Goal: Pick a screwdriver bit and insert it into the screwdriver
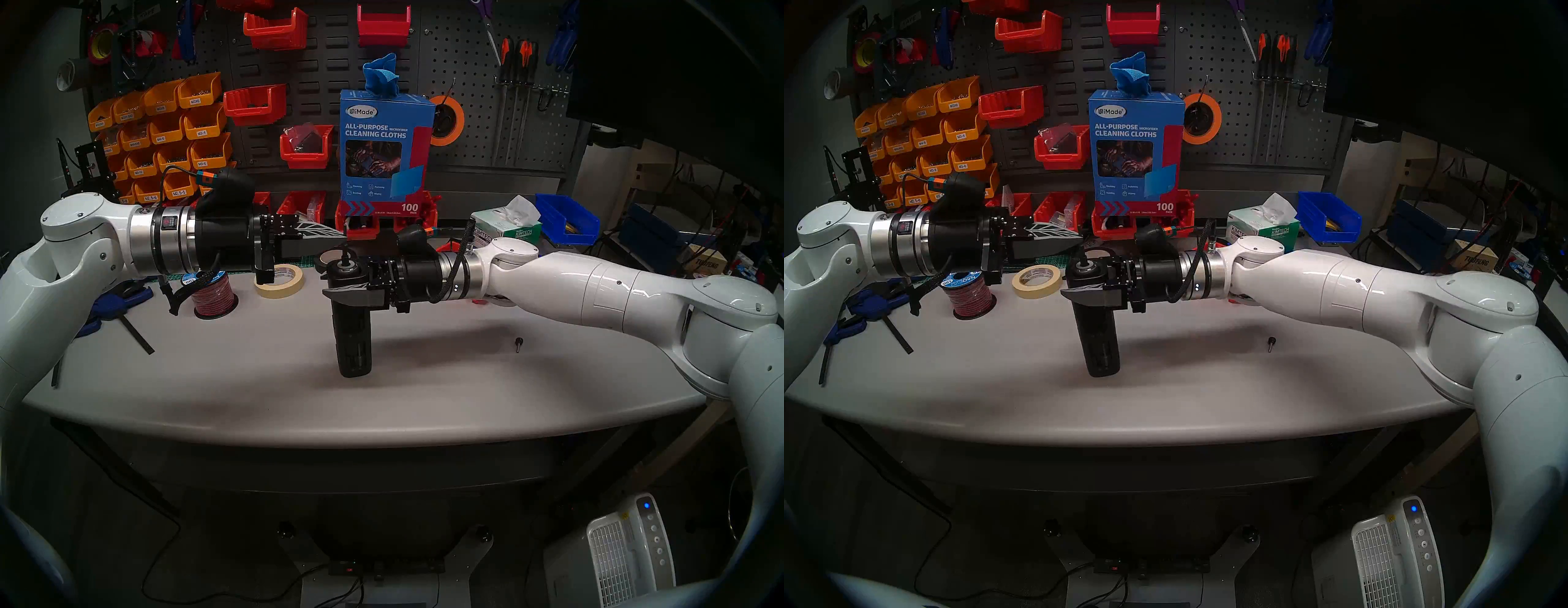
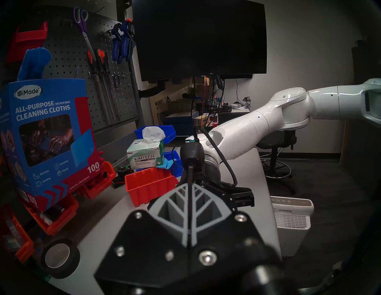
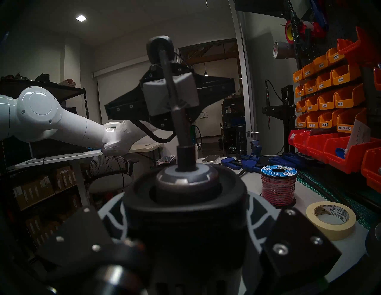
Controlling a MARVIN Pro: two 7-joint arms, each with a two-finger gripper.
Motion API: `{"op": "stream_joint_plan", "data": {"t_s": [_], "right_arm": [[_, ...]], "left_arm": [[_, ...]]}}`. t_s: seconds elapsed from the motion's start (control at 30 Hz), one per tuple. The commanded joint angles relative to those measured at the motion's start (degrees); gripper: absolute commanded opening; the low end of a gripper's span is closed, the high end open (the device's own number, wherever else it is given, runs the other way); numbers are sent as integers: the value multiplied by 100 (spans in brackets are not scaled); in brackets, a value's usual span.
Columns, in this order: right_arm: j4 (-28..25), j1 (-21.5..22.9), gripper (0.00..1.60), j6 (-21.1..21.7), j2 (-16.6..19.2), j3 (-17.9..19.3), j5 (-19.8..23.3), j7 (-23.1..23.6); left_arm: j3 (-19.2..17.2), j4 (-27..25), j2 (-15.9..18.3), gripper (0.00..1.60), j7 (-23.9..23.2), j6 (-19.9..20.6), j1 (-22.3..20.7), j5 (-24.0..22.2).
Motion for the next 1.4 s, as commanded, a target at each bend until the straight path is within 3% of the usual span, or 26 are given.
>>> {"op": "stream_joint_plan", "data": {"t_s": [0.0,0.27,0.73,1.37], "right_arm": [[9,90,34,6,-25,59,12,7],[91,103,35,50,-73,57,22,111],[398,154,34,175,-229,105,97,743],[318,148,33,166,-190,115,96,791]], "left_arm": [[-118,-33,-22,0,-6,-22,-148,-77],[-74,43,-35,0,-28,-42,-100,-60],[73,271,-92,0,-348,-99,-377,37],[329,243,-287,0,-452,85,-860,271]]}}
